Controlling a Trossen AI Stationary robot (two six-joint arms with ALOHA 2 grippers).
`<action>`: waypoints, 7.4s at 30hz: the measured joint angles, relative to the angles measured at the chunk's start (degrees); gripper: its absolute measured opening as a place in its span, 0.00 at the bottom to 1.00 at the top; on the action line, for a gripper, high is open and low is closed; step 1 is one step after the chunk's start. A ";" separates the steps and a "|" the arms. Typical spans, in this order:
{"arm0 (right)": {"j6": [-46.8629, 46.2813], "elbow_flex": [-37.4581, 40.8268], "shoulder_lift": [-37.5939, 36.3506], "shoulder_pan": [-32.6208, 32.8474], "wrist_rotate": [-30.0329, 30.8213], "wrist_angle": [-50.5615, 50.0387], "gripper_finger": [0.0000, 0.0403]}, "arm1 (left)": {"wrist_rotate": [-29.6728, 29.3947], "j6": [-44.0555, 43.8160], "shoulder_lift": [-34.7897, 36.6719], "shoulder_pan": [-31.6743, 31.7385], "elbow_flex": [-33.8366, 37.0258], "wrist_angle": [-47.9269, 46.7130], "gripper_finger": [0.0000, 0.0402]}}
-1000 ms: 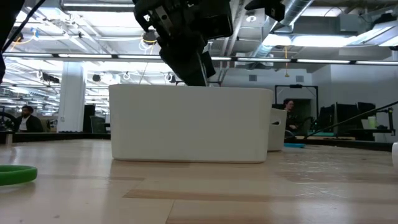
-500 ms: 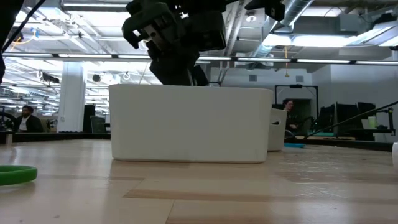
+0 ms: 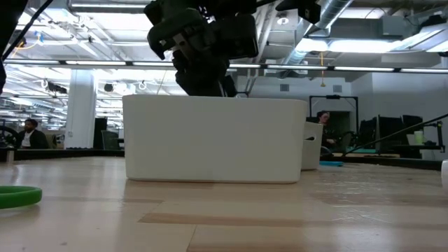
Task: Pick & Place Paint Supplies
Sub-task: Put the pink scissors into the white bin, then put the green scissors into the white bin
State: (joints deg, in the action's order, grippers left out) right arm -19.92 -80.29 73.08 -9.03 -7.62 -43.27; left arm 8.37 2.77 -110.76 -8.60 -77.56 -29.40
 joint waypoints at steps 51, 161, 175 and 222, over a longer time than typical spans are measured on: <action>0.44 0.00 0.02 0.02 0.01 0.08 0.32 | -12.23 -49.14 15.31 -24.43 0.00 -11.52 0.23; 0.85 0.00 0.02 -0.05 1.68 0.48 0.32 | -15.43 -65.65 9.63 -30.88 9.33 -7.30 0.00; 0.85 0.00 0.02 -0.05 1.68 0.46 0.32 | -15.38 -56.94 20.80 -22.74 9.25 -9.63 0.00; -0.92 3.69 -0.02 -0.09 -0.03 1.77 0.32 | -12.89 -43.40 5.99 0.55 9.18 15.48 0.00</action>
State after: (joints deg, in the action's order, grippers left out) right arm -20.85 -76.60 73.06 -9.13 -7.64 -41.50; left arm -4.51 -40.63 -104.77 -8.05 -68.38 -13.92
